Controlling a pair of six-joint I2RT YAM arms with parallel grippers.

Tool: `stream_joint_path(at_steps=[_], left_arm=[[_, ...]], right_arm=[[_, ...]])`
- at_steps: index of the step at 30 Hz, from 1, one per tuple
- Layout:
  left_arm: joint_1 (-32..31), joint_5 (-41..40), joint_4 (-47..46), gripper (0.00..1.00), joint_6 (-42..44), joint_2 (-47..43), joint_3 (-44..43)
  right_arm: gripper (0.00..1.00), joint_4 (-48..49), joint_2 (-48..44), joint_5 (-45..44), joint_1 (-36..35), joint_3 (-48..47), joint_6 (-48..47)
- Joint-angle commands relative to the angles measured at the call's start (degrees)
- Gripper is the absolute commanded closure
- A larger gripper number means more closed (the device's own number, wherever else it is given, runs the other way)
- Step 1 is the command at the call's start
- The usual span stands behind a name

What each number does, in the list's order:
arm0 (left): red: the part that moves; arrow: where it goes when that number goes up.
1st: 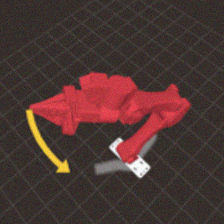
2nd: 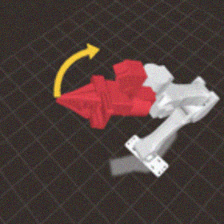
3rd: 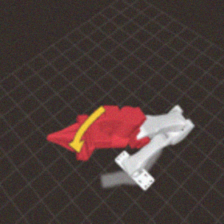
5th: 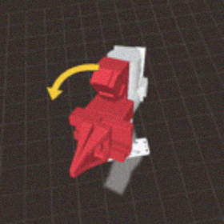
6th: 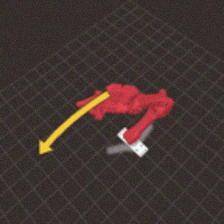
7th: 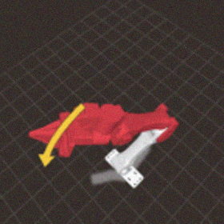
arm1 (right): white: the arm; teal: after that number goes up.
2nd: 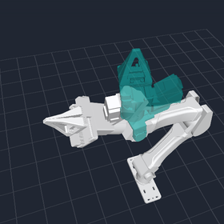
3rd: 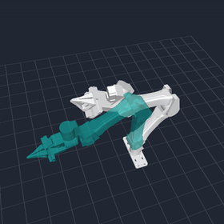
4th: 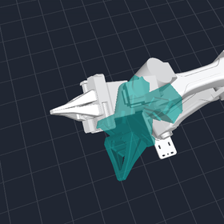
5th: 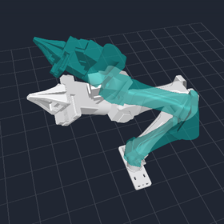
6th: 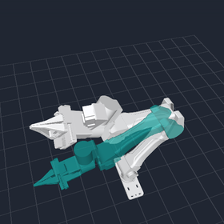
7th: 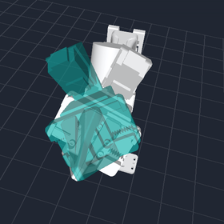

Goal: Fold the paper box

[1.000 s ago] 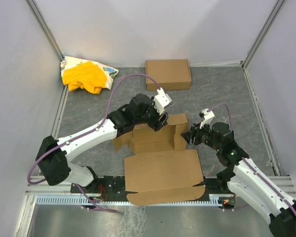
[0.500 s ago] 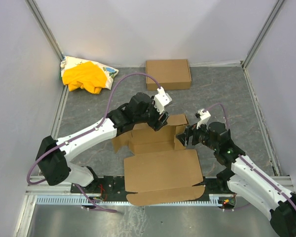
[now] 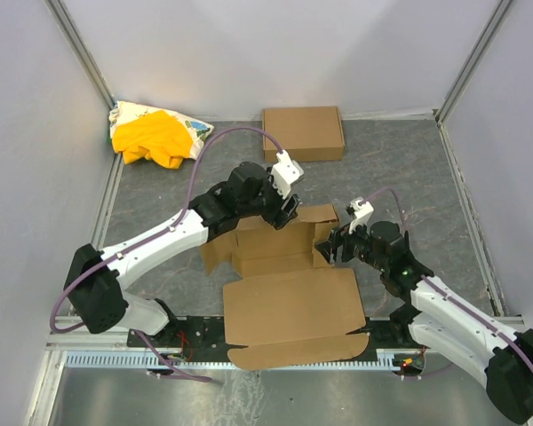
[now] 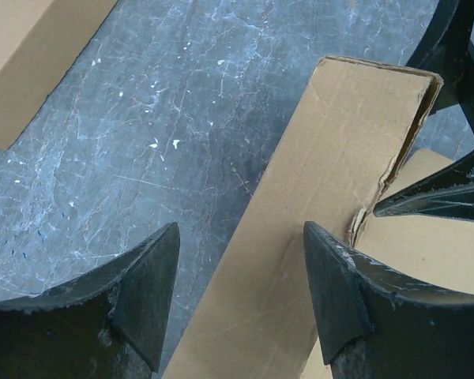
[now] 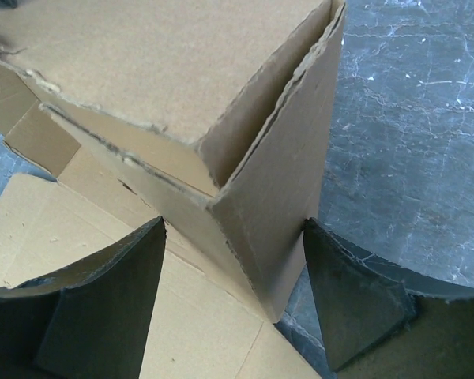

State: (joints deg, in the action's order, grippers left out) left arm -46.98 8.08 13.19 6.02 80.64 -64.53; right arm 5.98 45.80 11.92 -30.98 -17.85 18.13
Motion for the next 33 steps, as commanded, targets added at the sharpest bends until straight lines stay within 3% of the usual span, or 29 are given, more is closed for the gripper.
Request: stream_joint_path(at_steps=[1, 3, 6, 9, 10, 16, 18, 21, 27, 33], left_arm=[[0.88, 1.2, -3.34, 0.29, -3.33, 0.87, -0.54], [1.13, 2.04, -3.49, 0.29, -3.45, 1.56, -0.59], [1.21, 3.55, -3.7, 0.3, -3.74, 2.74, -0.19], [1.25, 4.51, -3.67, 0.31, -4.23, 3.62, 0.2], [1.2, 4.65, -3.86, 0.31, -4.38, 3.52, 0.39], [1.2, 3.36, -2.86, 0.31, -3.67, 1.85, 0.12], [1.2, 3.49, -2.92, 0.31, -3.69, 1.15, 0.23], [1.2, 4.91, -3.56, 0.32, -4.45, 0.91, 0.99], [0.88, 7.14, -4.0, 0.37, -8.48, 0.33, 1.22], [-0.9, 5.01, -3.63, 0.42, -10.74, -1.37, 0.11]], right_arm=[[0.23, 8.6, 1.15, 1.09, -0.76, 0.78, -1.92], [0.25, 8.9, 1.7, 0.28, -0.93, 0.53, -2.38], [0.38, 9.11, 2.83, -0.72, -1.17, -0.32, -2.35], [0.75, 8.79, 4.53, -1.91, -1.51, -1.67, -1.51], [0.79, 7.86, 5.25, -2.37, -1.67, -2.41, -1.34], [0.67, 6.38, 4.36, -4.29, -2.91, -2.43, -1.78], [0.73, 5.71, 2.63, -5.8, -3.09, -1.92, -1.51], [0.97, 5.38, -0.88, -10.14, -3.86, -0.76, 0.18], [0.99, 4.96, -6.11, -24.53, -9.54, 1.96, -0.08], [0.99, 5.45, -5.74, -40.13, -17.33, 2.03, -1.73]])
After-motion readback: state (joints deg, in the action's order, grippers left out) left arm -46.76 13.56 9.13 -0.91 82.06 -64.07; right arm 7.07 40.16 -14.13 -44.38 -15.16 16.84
